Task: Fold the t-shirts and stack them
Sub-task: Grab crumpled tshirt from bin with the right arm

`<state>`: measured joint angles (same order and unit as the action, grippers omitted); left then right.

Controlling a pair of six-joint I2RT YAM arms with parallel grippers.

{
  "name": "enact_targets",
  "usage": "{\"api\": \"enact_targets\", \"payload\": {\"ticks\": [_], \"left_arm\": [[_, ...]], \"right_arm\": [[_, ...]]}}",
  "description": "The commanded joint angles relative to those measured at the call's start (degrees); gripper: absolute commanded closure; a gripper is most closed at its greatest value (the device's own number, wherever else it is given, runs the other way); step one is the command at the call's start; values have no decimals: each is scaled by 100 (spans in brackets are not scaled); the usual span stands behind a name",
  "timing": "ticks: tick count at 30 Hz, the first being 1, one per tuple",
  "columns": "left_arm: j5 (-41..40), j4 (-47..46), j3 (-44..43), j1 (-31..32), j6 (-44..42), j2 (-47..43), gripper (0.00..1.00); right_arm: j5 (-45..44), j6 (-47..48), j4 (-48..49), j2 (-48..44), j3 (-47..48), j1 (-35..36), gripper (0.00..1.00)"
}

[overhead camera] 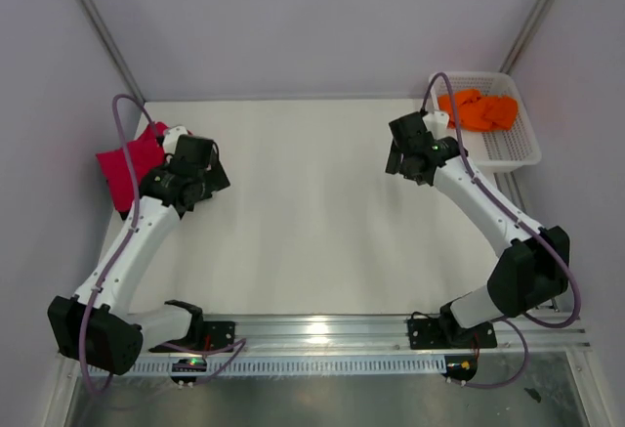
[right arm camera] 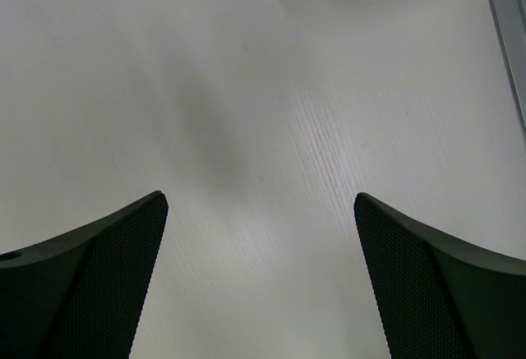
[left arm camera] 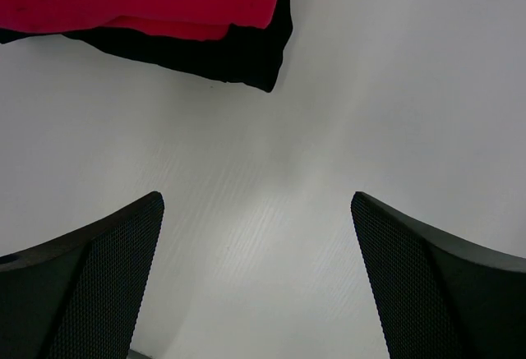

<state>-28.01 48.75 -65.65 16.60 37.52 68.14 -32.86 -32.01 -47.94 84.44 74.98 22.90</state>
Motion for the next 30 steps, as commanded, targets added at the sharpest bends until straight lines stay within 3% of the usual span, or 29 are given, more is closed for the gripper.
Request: {"api": "enact_targets", "payload": {"ticks": [1, 8, 12, 16, 19, 20, 24, 30], "left_arm": [[-152, 29, -10, -8, 142, -55, 1], [50, 135, 26, -16, 195, -160, 1], [173, 135, 43, -16, 212, -178, 1], [191, 152, 96, -16, 274, -248, 1], [226, 108, 175, -16, 282, -354, 1], [226, 108, 192, -16, 291, -380, 1], [191, 161, 254, -16, 282, -433, 1], [234, 231, 280, -16, 326, -451, 1]], "right_arm": [[192, -33, 381, -25, -27, -258, 0], [236, 70, 653, 888, 964, -1436, 7], [560, 335, 1137, 1197, 1492, -1945, 6], [904, 239, 1024, 1706, 2265, -2358, 5], [1709, -76, 1217, 2093, 2582, -2884, 6], [2487, -269, 1435, 2172, 2566, -3044, 6], [4029, -1489, 2769, 2497, 2074, -3773, 6], [4376, -1817, 2703, 3419, 2985, -3836, 6]]}}
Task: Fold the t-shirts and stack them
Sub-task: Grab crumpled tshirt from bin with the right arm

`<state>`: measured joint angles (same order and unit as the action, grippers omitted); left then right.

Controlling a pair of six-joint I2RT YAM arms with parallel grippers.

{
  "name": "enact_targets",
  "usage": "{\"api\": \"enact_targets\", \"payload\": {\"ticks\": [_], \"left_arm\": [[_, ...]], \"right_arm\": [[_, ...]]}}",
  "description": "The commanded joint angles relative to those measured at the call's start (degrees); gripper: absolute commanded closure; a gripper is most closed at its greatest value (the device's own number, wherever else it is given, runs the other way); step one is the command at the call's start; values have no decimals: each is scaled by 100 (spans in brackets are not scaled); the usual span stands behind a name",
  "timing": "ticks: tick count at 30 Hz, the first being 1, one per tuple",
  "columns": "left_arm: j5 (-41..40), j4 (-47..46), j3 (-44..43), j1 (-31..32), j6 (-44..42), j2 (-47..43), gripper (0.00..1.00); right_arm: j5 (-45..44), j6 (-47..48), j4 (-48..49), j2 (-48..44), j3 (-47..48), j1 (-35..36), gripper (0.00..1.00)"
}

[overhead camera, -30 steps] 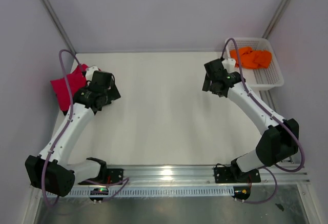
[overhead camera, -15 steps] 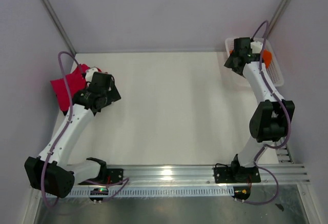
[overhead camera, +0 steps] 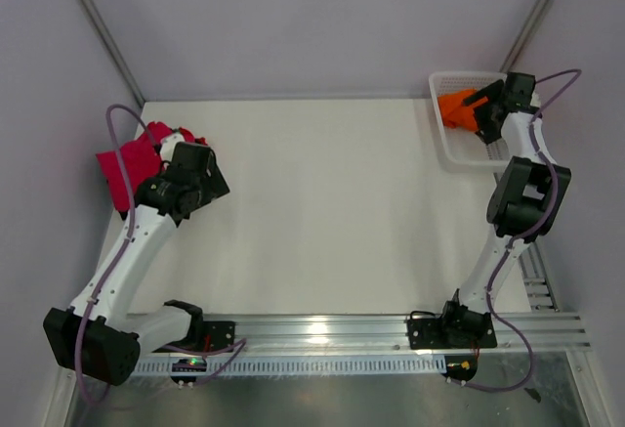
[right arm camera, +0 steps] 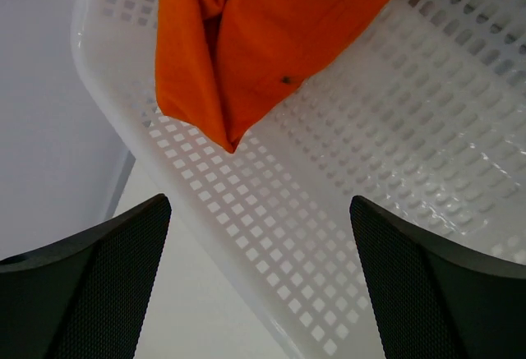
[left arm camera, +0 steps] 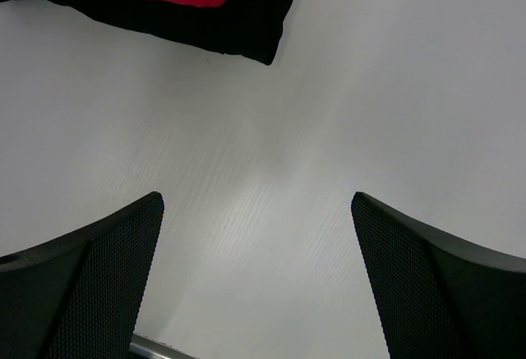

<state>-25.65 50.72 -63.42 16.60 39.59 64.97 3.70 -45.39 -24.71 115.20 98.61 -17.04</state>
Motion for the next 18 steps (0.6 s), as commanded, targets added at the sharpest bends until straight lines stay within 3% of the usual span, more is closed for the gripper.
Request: {"api": "enact_targets", "payload": {"ticks": [1, 6, 15, 18], "left_arm": [[59, 43, 84, -16, 136, -142, 1], [280, 113, 198, -16, 364, -204, 1], [78, 509, 400, -16, 497, -634, 1], [25, 676, 321, -16, 479, -722, 1]], "right_arm": [[867, -515, 318, 546, 807, 157, 6], [1422, -831, 484, 1672, 1723, 157, 6], [1397, -981, 836, 2147, 1785, 166, 6], [1308, -920, 889, 2156, 1715, 166, 14]]}}
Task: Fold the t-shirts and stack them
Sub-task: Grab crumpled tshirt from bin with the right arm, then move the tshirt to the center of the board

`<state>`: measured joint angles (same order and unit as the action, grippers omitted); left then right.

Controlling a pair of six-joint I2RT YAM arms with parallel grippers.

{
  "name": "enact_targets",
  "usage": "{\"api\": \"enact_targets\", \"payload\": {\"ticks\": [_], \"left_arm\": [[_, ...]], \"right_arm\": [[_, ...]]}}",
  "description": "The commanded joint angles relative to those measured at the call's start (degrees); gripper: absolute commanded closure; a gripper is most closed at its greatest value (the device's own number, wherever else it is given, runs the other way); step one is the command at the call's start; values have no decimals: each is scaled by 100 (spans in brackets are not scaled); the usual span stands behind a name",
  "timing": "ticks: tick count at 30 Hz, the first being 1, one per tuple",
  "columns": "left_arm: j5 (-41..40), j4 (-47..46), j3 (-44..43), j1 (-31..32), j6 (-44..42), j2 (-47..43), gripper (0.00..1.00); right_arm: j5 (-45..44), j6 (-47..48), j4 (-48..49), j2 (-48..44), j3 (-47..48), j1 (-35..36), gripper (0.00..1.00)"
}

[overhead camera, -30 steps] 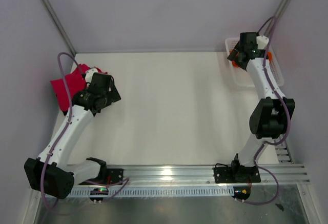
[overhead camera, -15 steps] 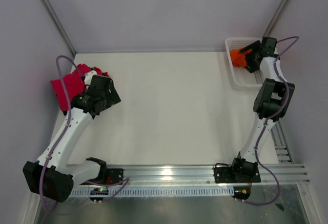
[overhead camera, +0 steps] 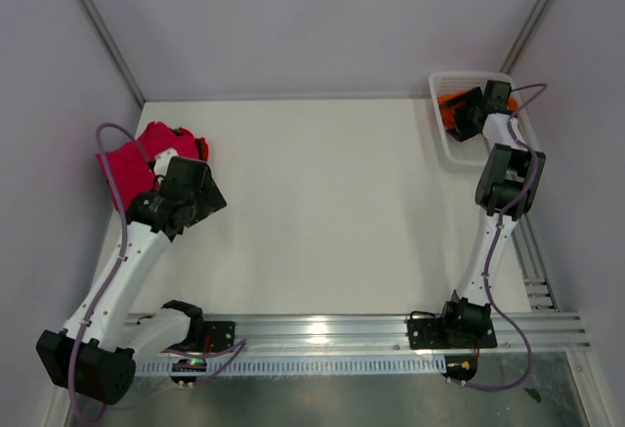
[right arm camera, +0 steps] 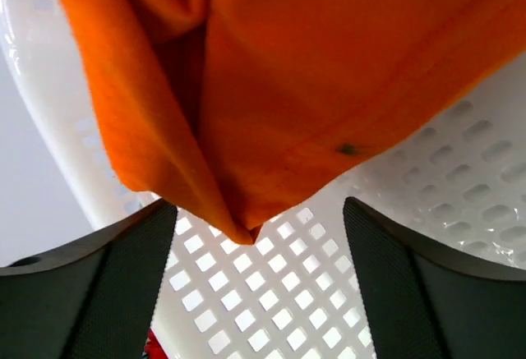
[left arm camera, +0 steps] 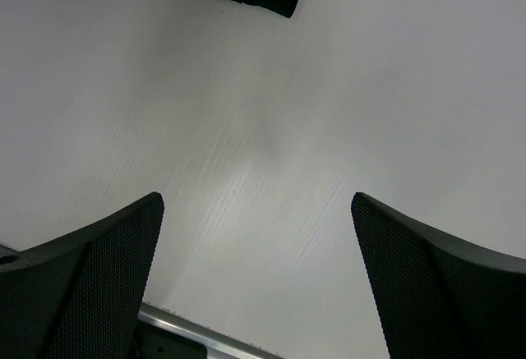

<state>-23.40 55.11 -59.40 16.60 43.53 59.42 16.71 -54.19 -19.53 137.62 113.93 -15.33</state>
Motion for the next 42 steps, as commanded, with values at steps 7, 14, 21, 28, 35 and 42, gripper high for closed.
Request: {"api": "enact_targets", "payload": {"ticks": [7, 14, 21, 28, 35, 42], "left_arm": [[-16, 465, -169, -16, 287, -474, 1], [-24, 430, 33, -16, 490, -887, 1], [160, 272, 349, -16, 560, -862, 1], [599, -229, 692, -16, 675, -765, 1], [775, -528, 807, -16, 543, -502, 1], [1056, -923, 1070, -16, 420, -308, 1]], "right_arm": [[-255, 225, 713, -183, -90, 30, 91], [-415, 769, 1188, -770, -819, 180, 97], [-300, 1332, 1662, -2122, -1645, 347, 97], [-361, 2079, 1399, -3476, -1830, 426, 97], [-28, 2071, 1277, -4760, -1769, 513, 97], [578, 1924, 486, -5561, -663, 962, 97]]}}
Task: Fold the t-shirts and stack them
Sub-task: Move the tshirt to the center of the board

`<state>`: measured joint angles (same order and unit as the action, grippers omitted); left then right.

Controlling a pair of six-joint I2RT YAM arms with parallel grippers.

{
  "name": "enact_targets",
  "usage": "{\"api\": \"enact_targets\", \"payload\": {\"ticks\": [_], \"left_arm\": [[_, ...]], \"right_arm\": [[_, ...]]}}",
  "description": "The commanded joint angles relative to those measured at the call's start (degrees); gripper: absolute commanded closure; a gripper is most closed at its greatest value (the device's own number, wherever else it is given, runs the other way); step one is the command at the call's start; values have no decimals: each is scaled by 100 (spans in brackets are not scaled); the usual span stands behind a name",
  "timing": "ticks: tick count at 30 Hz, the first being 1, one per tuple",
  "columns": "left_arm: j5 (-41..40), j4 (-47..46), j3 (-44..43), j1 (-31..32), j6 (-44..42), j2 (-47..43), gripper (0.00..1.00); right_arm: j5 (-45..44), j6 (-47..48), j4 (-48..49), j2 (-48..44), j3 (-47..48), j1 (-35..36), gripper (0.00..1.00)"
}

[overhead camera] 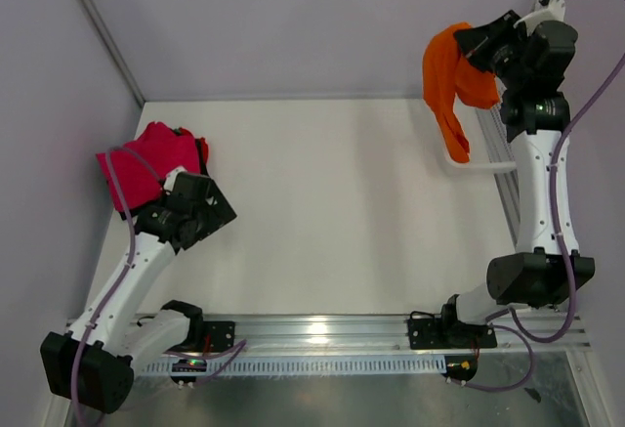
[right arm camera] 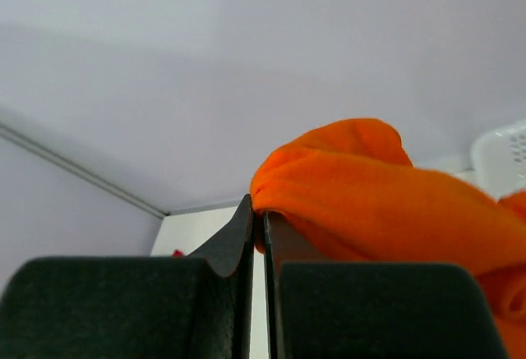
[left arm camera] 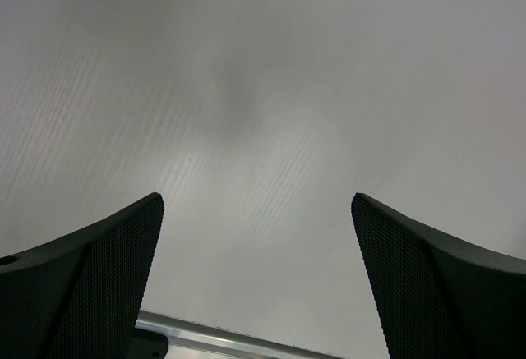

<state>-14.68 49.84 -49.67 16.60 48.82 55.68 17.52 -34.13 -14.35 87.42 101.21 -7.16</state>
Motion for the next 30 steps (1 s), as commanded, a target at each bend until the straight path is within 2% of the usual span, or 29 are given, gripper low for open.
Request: {"api": "enact_targets", "payload": {"ticks": [1, 6, 13, 18, 25, 28, 30], "left_arm": [[219, -492, 124, -16, -135, 92, 1], [412, -730, 247, -16, -162, 355, 1], [396, -994, 46, -16, -478, 672, 1], [421, -1055, -411, -16, -672, 1067, 2], [598, -1231, -737, -16, -637, 1393, 2], [571, -1232, -816, -8, -654, 1446, 2], [545, -1223, -851, -16, -663, 1454, 2]], "right_arm": [[646, -250, -33, -611, 802, 145, 97], [1517, -1279, 213, -1120, 866, 276, 97], [1816, -2334, 503, -1965, -12, 995, 97], [1746, -2256, -49, -2238, -338, 1970, 97], [1992, -2344, -349, -2466, -1838, 2973, 97], [1879, -1881, -813, -2519, -2314, 3010, 97], [1398, -1467, -1601, -2441, -2465, 3019, 97]]}}
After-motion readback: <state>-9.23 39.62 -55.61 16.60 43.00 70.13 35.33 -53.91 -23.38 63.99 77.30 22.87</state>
